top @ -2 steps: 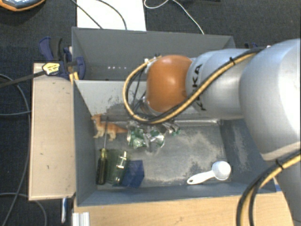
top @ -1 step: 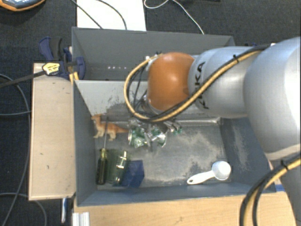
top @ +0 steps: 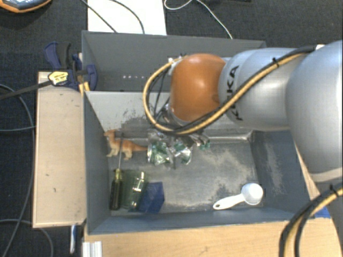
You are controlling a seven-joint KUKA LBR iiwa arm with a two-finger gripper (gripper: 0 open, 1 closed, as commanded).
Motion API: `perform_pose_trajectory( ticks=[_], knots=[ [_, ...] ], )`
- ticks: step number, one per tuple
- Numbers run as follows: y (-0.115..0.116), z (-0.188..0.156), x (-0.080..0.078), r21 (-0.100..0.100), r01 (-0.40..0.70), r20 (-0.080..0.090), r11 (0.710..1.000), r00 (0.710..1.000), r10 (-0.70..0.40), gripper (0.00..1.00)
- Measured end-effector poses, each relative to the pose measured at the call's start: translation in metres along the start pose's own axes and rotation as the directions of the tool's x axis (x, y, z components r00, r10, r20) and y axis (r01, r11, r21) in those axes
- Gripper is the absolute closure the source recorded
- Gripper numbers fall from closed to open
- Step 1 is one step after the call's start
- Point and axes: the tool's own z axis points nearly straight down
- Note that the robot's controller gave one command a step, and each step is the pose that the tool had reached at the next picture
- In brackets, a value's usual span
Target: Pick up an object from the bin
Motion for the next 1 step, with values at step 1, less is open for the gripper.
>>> perform_pose_trajectory(
  ticks=[1],
  knots=[
    [-0.0005, -0.0194, -0.0017, 0.002, -0.001, 0.006, 1.0, 1.0, 0.001, 1.0]
  ],
)
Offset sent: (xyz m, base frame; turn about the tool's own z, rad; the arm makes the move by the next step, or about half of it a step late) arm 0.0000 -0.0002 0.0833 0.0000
